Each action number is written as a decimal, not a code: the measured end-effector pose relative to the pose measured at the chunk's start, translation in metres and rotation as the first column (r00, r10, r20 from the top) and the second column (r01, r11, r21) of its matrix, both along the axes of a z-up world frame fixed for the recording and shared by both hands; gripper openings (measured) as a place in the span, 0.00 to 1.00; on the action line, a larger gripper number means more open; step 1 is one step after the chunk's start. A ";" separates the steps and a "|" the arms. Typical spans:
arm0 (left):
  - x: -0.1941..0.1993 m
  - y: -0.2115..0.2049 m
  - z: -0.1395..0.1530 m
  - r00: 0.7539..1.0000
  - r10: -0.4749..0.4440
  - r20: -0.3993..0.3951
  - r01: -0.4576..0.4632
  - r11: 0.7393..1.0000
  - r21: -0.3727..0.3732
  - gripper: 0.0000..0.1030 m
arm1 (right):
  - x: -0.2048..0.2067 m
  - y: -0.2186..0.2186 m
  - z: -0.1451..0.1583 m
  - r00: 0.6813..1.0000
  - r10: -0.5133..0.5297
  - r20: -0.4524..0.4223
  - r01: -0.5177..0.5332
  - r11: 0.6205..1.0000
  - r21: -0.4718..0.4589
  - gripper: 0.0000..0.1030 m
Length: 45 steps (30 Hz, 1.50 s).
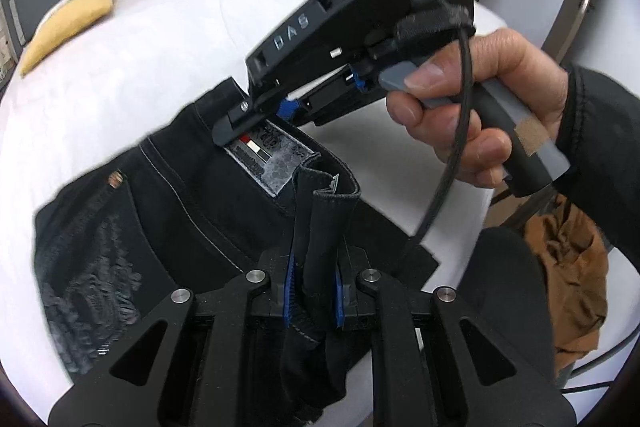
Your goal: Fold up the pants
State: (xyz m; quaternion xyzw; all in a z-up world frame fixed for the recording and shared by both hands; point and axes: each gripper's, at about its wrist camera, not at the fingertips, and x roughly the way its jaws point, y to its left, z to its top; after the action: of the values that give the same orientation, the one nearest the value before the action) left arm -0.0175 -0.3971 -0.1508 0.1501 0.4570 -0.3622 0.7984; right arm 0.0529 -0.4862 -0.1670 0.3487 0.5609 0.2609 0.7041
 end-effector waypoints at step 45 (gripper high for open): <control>0.042 0.129 -0.045 0.958 0.272 -0.088 -0.268 0.962 0.054 0.25 | -0.133 0.018 0.018 0.987 -0.160 0.023 0.160 0.987 0.007 0.03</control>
State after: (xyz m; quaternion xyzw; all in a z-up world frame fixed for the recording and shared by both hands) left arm 0.0245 -0.2679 -0.1959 0.0857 0.5180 -0.2467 0.8146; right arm -0.0804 -0.4677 -0.1494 0.3914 0.5220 0.2090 0.7284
